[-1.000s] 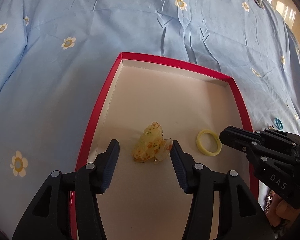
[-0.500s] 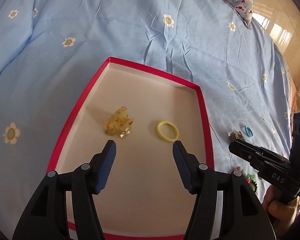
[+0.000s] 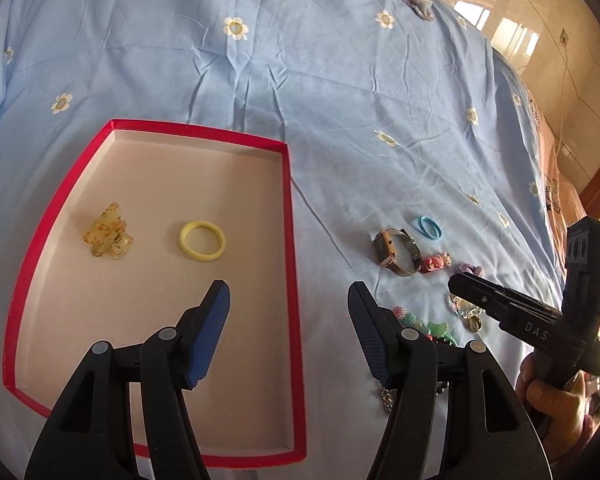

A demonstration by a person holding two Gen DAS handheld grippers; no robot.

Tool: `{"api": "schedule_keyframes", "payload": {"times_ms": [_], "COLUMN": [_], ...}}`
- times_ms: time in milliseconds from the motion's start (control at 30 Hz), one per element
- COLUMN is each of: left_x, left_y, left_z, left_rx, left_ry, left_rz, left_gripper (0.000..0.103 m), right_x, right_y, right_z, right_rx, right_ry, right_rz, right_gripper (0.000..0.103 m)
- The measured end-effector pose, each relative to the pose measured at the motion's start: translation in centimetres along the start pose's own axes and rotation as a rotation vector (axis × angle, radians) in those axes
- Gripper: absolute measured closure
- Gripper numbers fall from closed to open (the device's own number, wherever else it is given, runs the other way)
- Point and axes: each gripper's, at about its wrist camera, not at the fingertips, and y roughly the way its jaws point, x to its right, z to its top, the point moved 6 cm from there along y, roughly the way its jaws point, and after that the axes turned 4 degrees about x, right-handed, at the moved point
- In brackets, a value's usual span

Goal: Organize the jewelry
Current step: 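Move the left tool to the gold watch and grasp its case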

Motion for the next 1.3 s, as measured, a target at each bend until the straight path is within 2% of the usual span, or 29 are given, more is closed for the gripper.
{"api": "schedule_keyframes", "payload": {"times_ms": [100,567,767,1000,1100,1167,1233,1267,1300], "left_x": [1.1,5.9,7.7,8.9,9.4,9.7,9.9,10.1,10.1], "left_y": [0.7,5.2,8.1,11.3,12.4,13.1,13.4,13.4,13.3], "left_z": [0.1,0.9,1.0,1.7,1.7,1.4,1.0,0.9,0.9], "left_rx": [-0.013,-0.07,-0.112,-0.144,-0.16,-0.178,-0.192,-0.194,-0.191], "left_ry": [0.021,0.078,0.104,0.117,0.136,0.152,0.164,0.169,0.173], "left_rz": [-0.006,-0.047,-0.051,-0.054,-0.054,-0.056,-0.065,-0.071,-0.071], "left_gripper": [0.042,0.042,0.042,0.044,0.056,0.069,0.087,0.089,0.091], "right_x": [1.5,8.6,10.3,11.2,11.2,11.1,11.0,10.9,10.8], "right_y": [-0.6,-2.8,-2.2,-1.2,-0.6,-0.4,-0.3,-0.2,-0.2], "right_z": [0.0,-0.2,-0.3,-0.3,-0.2,-0.1,0.0,0.0,0.0], "right_rx": [0.006,0.047,0.04,0.025,0.02,0.018,0.017,0.013,0.013], "right_ry": [0.018,0.106,0.125,0.149,0.145,0.137,0.129,0.126,0.125], "right_rz": [-0.019,-0.141,-0.179,-0.173,-0.169,-0.163,-0.16,-0.158,-0.153], "right_gripper": [0.063,0.063,0.063,0.063,0.064,0.075,0.079,0.088,0.087]}}
